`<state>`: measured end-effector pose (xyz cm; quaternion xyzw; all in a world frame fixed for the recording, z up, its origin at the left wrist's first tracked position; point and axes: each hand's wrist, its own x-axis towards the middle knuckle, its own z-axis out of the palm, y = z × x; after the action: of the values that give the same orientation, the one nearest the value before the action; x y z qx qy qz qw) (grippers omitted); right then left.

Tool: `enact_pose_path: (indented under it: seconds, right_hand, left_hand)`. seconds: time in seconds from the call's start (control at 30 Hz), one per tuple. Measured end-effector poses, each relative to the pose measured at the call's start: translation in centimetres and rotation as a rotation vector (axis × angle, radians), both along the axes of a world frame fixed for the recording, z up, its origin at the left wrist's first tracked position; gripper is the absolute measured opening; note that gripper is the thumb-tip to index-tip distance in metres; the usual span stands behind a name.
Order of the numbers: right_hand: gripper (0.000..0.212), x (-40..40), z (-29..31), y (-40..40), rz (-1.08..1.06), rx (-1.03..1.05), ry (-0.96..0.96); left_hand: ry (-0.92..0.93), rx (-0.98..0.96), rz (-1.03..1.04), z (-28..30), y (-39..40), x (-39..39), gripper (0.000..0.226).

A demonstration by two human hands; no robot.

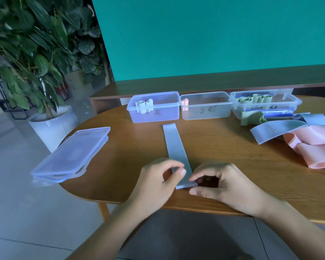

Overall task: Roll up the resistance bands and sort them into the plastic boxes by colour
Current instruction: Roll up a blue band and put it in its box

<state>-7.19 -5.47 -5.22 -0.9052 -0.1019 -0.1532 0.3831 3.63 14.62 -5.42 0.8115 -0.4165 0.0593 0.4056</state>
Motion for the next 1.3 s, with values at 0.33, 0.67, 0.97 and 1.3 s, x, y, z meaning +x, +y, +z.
enact_pose_path:
  seconds: [0.33,0.67,0.97,1.3]
  right_hand:
    - [0.013,0.0,0.0,0.2,-0.013,0.0,0.038]
    - [0.016,-0.3,0.1,0.7,0.039,-0.044,-0.007]
    - [0.008,-0.2,0.1,0.8,0.033,-0.074,0.007]
    - [0.01,0.1,0.5,0.9,-0.057,0.028,0.192]
  left_hand:
    - [-0.047,0.062,-0.046,-0.3,2.8,-0.6,0.016]
    - [-0.054,0.075,-0.102,-0.5,3.7,-0.4,0.017]
    - [-0.034,0.078,-0.098,-0.3,4.0,-0.7,0.014]
    - [0.008,0.165,-0.017,-0.1,3.9,-0.7,0.012]
